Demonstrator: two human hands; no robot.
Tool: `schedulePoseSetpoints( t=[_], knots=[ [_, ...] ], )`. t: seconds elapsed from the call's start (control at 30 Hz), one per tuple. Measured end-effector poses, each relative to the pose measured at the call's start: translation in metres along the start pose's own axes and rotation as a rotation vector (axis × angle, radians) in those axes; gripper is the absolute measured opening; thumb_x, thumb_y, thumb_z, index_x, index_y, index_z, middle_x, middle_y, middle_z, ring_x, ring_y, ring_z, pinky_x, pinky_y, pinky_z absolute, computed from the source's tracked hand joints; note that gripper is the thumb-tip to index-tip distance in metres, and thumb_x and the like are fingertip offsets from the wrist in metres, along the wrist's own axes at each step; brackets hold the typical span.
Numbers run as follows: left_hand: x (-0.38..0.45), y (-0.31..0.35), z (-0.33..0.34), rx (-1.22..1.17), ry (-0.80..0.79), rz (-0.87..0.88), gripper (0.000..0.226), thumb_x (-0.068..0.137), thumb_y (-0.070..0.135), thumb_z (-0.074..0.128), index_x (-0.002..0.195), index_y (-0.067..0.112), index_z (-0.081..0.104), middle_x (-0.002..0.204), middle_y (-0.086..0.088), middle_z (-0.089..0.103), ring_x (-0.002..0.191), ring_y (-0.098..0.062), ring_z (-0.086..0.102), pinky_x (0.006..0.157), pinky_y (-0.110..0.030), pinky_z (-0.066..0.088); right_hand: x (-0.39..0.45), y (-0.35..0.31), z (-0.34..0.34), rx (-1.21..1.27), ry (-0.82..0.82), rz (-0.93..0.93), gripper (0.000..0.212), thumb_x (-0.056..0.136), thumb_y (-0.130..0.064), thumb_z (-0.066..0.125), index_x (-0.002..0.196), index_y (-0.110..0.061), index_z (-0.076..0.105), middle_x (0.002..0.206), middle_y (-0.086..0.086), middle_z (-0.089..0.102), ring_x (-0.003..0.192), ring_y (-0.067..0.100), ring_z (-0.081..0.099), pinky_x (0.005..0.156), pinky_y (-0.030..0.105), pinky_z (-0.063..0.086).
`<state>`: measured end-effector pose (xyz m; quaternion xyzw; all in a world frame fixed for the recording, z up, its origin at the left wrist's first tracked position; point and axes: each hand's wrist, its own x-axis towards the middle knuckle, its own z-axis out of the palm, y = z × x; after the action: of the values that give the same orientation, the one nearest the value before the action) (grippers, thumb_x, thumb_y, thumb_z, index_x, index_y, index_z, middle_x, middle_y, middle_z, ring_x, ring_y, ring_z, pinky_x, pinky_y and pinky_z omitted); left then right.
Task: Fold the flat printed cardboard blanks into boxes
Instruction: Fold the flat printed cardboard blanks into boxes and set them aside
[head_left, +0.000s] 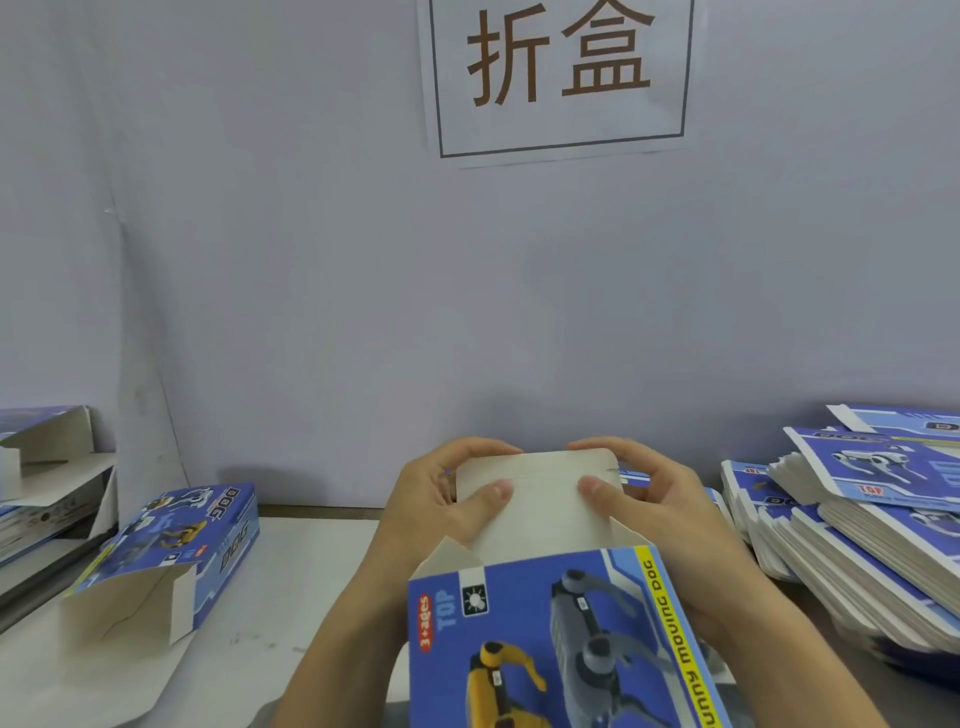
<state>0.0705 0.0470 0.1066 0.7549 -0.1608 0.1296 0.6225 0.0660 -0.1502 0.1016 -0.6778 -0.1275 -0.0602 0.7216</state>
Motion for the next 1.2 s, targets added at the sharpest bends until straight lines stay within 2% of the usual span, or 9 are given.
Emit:
schedulePoseSetpoints(
  t=[0.2,0.33,0.47,0.57,0.63,0.8,0.97,1.1,1.2],
  knots=[
    [-0.001,0.001,0.001,-0.022,0.002,-0.031,0.021,0.09,-0.001,0.066,0.079,0.016,0.073,0.071,0.006,0.076,0.057,-0.009,0.069,0.046,-0.017,0.049,0.002,0.0,0.004,0.037,0.056,-0.005,0.02,0.093,0.005,0.061,0.077,-0.005,0.069,0.061,0.011,0.067,0.047,0.015,0.058,0.044,0.018,0.046],
    [-0.004,0.003,0.003,-0.22,-0.048,-0.09,0.021,0.095,0.005,0.061,0.107,0.019,0.071,0.078,-0.006,0.076,0.061,-0.014,0.071,0.048,-0.021,0.052,0.005,-0.002,0.002,0.023,0.099,-0.025,0.023,0.094,0.007,0.058,0.09,-0.011,0.07,0.055,0.001,0.068,0.043,0.008,0.059,0.042,0.016,0.046],
    [-0.008,0.016,0.002,-0.258,-0.127,-0.02,0.015,0.102,0.021,0.047,0.107,0.014,0.059,0.065,0.002,0.07,0.051,-0.003,0.065,0.048,-0.015,0.049,0.007,-0.005,-0.008,0.119,0.311,-0.079,0.025,0.098,-0.007,0.059,0.103,-0.029,0.07,0.083,0.006,0.076,0.066,0.021,0.066,0.064,0.035,0.052],
    [-0.02,0.026,0.0,-0.276,-0.349,0.076,0.039,0.1,0.035,0.056,0.107,-0.003,0.063,0.062,-0.016,0.066,0.044,-0.003,0.059,0.047,-0.013,0.042,0.005,-0.007,-0.017,0.186,0.433,-0.144,0.021,0.097,-0.016,0.063,0.103,-0.036,0.068,0.093,0.009,0.076,0.077,0.028,0.066,0.074,0.05,0.054],
    [-0.019,0.031,-0.001,-0.241,-0.412,0.006,0.04,0.098,0.035,0.061,0.116,0.0,0.062,0.095,-0.037,0.067,0.071,-0.008,0.067,0.06,-0.014,0.045,0.003,-0.011,-0.016,0.197,0.482,-0.2,0.021,0.095,-0.021,0.066,0.105,-0.039,0.064,0.081,0.001,0.078,0.073,0.023,0.071,0.077,0.053,0.057],
    [-0.019,0.031,-0.002,-0.194,-0.178,0.02,0.038,0.085,0.055,0.069,0.118,0.04,0.058,0.105,-0.017,0.073,0.089,-0.031,0.074,0.081,-0.047,0.057,0.005,-0.015,-0.008,0.234,0.432,-0.26,0.032,0.093,-0.033,0.066,0.121,-0.04,0.052,0.074,-0.017,0.074,0.063,-0.001,0.067,0.061,0.028,0.053],
    [-0.009,0.024,0.006,-0.313,0.023,0.103,0.043,0.072,0.056,0.069,0.112,0.047,0.059,0.101,-0.011,0.074,0.078,-0.032,0.076,0.061,-0.04,0.061,0.002,-0.014,0.006,0.008,0.025,-0.239,0.036,0.089,-0.065,0.055,0.122,-0.051,0.06,0.127,-0.022,0.064,0.123,0.012,0.06,0.104,0.049,0.047],
    [-0.009,0.016,0.02,-0.252,0.111,0.169,0.029,0.074,0.057,0.065,0.097,0.039,0.063,0.087,-0.014,0.074,0.07,-0.028,0.075,0.06,-0.037,0.062,0.003,-0.006,0.013,0.006,0.077,-0.329,0.04,0.088,-0.057,0.045,0.115,-0.038,0.068,0.108,-0.004,0.074,0.097,0.007,0.071,0.076,0.02,0.057],
    [-0.009,0.012,0.029,-0.147,0.153,0.144,0.036,0.081,0.064,0.059,0.081,0.028,0.057,0.075,-0.01,0.07,0.065,-0.024,0.07,0.06,-0.031,0.056,0.005,-0.003,0.015,0.025,0.158,-0.255,0.053,0.086,-0.061,0.038,0.096,-0.024,0.074,0.082,0.003,0.076,0.076,0.011,0.073,0.068,0.023,0.057]
  ],
)
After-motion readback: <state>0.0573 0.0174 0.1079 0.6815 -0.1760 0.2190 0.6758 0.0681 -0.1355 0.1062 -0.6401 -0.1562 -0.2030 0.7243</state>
